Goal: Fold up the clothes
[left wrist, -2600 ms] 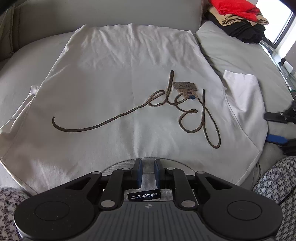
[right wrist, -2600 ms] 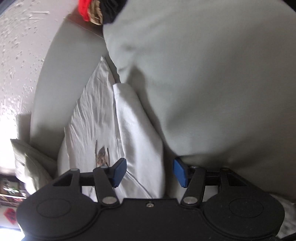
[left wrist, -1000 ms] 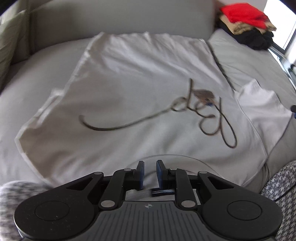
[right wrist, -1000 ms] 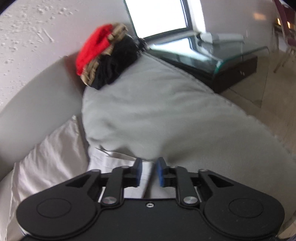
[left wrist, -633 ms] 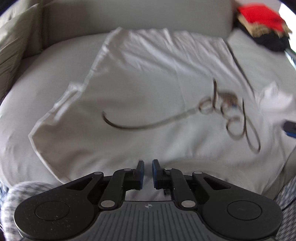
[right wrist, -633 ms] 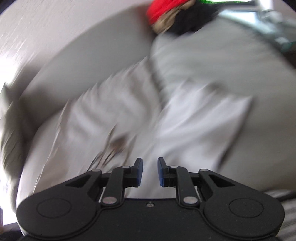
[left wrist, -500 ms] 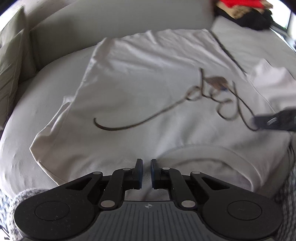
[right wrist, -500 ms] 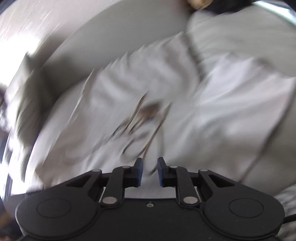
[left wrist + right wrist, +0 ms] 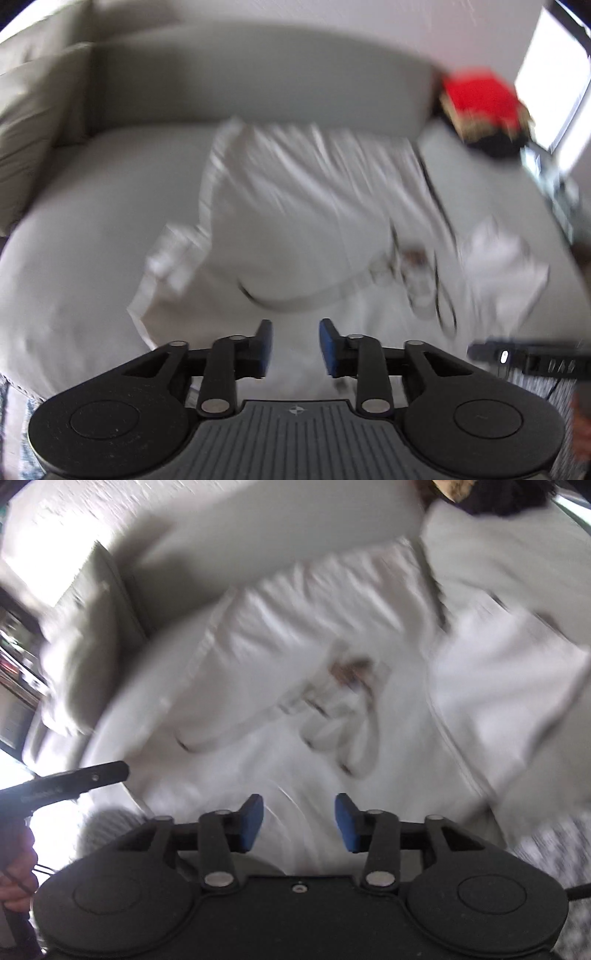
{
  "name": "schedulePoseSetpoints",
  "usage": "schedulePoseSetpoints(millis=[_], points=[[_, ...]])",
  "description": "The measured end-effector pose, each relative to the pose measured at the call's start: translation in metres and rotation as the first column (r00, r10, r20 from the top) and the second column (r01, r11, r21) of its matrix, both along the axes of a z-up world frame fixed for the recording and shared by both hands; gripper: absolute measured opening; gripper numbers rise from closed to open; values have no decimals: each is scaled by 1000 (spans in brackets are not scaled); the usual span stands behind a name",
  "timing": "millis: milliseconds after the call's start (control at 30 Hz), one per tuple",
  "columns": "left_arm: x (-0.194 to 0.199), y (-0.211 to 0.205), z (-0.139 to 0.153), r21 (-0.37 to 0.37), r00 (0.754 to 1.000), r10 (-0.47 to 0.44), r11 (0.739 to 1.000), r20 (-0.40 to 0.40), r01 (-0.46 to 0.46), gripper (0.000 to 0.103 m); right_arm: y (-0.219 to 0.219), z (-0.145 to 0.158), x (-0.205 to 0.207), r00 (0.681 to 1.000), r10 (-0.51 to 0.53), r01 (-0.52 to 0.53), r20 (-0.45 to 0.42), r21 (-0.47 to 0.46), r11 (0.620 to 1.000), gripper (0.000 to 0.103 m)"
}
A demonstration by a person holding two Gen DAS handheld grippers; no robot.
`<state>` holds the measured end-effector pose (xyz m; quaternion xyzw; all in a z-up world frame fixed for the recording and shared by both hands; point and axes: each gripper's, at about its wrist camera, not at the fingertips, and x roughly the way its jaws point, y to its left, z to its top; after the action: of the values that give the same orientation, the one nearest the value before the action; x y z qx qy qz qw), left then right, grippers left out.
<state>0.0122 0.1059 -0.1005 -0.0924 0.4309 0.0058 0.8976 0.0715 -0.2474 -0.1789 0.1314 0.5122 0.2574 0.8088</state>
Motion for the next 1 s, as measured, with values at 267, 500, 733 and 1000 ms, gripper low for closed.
schedulePoseSetpoints(millis=[267,500,733,1000], points=[[31,125,-35,-180,968,250,952,-3,-247,29,42,-46,38,989,-63,78,-134,107,991,53],[59,179,-102,-438,957,270,851,-108,-290,31,49,-66,42,978,-98,111,-181,60,992,52],[83,172,-130,-506,967,204,824,-153,-254,34,55,-63,42,980,-93,100,-174,31,995,53],[108,160,-141,-478,970,163,848,-180,-231,5,51,-65,40,977,-108,120,-183,57,991,54]])
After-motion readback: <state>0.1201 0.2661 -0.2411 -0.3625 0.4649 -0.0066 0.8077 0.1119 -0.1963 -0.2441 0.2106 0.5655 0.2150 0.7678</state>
